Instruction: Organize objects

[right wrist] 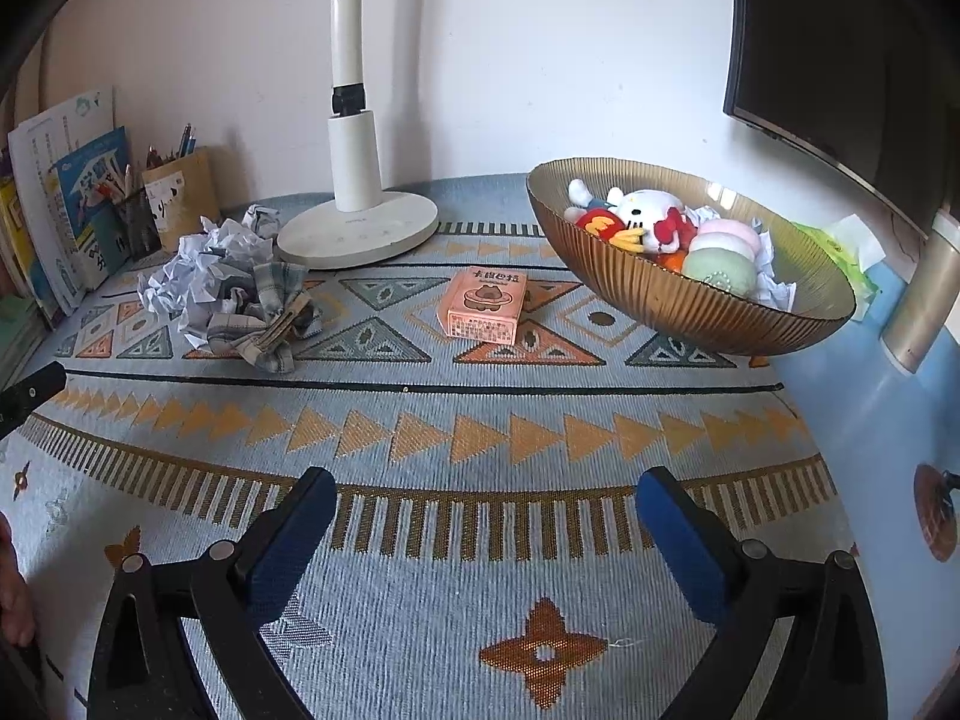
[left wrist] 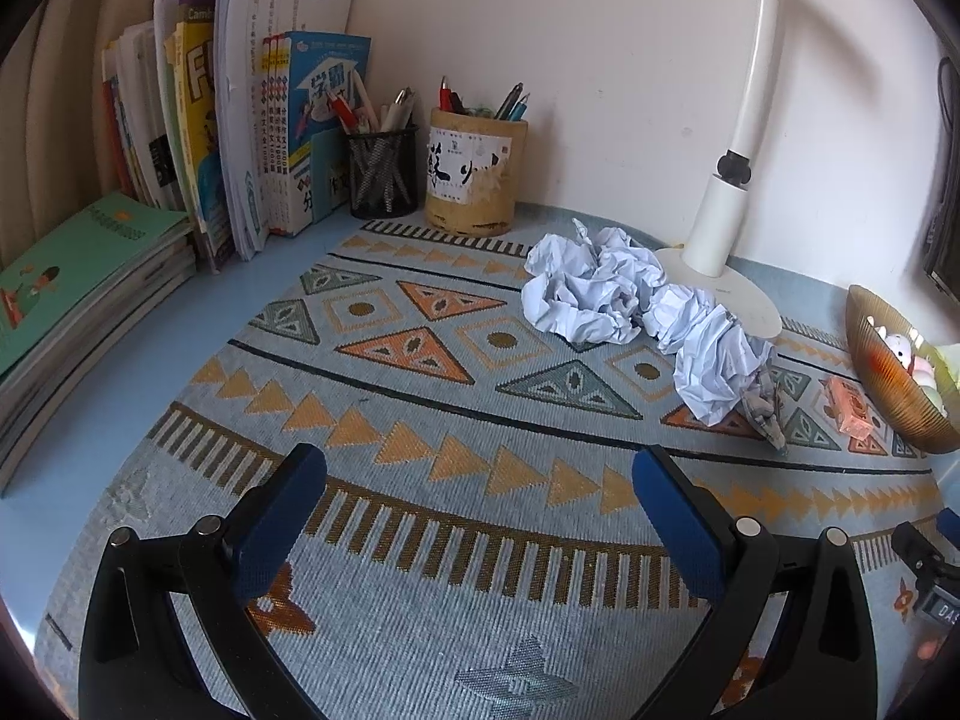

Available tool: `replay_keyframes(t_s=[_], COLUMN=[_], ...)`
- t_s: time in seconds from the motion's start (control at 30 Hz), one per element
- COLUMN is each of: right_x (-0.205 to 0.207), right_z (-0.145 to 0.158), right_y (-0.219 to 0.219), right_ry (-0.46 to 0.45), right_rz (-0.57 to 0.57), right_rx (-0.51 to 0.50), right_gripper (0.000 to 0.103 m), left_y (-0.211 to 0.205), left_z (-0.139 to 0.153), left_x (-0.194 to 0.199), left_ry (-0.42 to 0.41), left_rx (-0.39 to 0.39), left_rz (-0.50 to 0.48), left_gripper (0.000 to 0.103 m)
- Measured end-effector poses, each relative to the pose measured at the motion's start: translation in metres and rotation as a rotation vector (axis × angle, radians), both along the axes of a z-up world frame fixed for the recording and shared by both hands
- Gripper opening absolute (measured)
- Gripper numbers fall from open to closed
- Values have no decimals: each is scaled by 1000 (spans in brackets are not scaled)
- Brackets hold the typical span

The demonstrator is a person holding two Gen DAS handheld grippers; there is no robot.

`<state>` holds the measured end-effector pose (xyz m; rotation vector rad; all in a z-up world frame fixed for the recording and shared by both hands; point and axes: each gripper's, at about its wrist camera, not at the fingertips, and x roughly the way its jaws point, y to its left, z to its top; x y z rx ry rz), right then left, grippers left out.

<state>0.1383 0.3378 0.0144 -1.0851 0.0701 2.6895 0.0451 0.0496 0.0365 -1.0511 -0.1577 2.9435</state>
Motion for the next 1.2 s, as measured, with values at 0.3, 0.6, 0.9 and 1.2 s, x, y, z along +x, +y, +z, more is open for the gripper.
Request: replay_keyframes(t_s=[0.3, 0.6, 0.9, 1.2], right_x=[0, 0, -1, -1], right_z=[0, 0, -1, -1], right_y=[1, 0, -2, -1], right_ry=[-1, 0, -6, -4], right_rz=[3, 2, 10, 11], right_rx=[-2, -2, -5, -4], right_gripper=[101, 101, 101, 101], left_y=[0, 2, 3, 8], left_z=[0, 1, 1, 0], left_x=[1, 1, 1, 1], left_ry=[3, 3, 5, 2], left_rx=[3, -6, -7, -25], left_rz=[-7, -8, -12, -29], left_gripper=[102, 102, 102, 102])
